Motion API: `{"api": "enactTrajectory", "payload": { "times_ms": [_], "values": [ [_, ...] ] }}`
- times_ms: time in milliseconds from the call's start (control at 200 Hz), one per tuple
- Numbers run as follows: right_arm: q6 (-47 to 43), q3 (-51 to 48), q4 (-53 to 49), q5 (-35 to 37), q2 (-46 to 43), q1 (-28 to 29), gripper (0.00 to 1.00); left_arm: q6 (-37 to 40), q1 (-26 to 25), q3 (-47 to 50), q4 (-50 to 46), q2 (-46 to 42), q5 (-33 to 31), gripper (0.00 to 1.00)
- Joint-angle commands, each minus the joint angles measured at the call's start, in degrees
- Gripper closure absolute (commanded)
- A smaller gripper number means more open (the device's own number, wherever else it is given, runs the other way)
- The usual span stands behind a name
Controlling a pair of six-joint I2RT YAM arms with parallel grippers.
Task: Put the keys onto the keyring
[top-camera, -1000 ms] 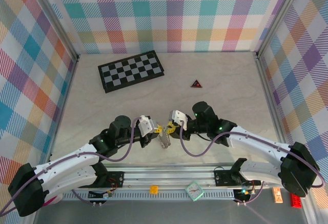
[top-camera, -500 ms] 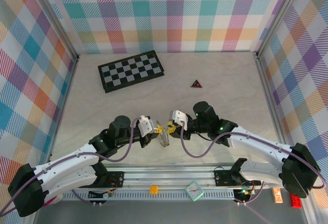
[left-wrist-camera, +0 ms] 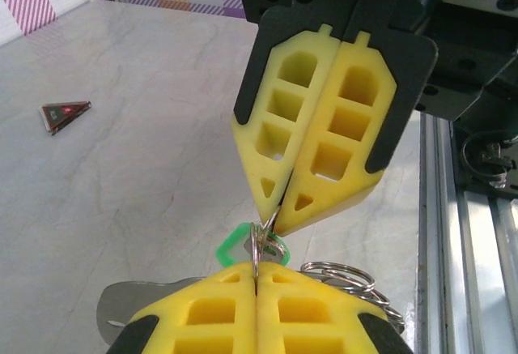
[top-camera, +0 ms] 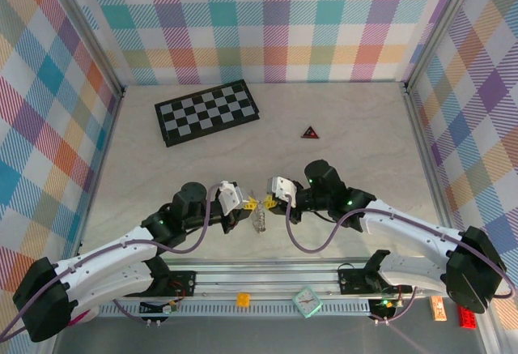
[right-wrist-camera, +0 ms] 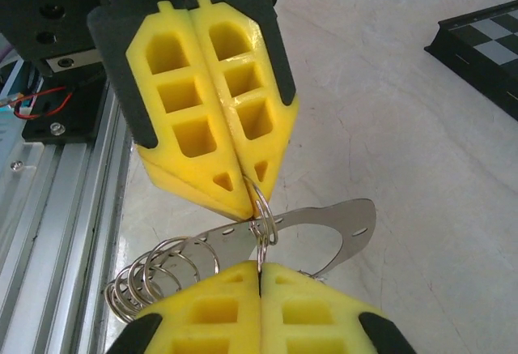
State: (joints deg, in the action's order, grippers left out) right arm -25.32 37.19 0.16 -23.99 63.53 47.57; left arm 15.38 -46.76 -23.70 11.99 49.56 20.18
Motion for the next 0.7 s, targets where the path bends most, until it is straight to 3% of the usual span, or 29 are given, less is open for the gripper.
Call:
{"api": "enactTrajectory", "payload": {
  "times_ms": [0,380,500,695],
  "values": [
    [-4.7,0.4,-0.2,0.0,-0.1,0.0,1.00,-4.1,0.8,-0.5,6.8,0.4,3.3,1.00],
    [-6.3,-1.0,2.7,-1.8,0.2,1.0,1.00,-7.2,1.2,0.0,11.2,1.4,4.9,1.00],
    [-3.7,-2.8,4.9,-0.1,-2.5,0.5,0.82,-6.6,1.3,0.8,11.2,0.7,4.8,1.00],
    [1.8,-3.4,4.8,-5.0,-5.7,-2.2,0.70,-4.2,1.2,1.0,9.3,0.0,5.5,1.00]
  ]
}}
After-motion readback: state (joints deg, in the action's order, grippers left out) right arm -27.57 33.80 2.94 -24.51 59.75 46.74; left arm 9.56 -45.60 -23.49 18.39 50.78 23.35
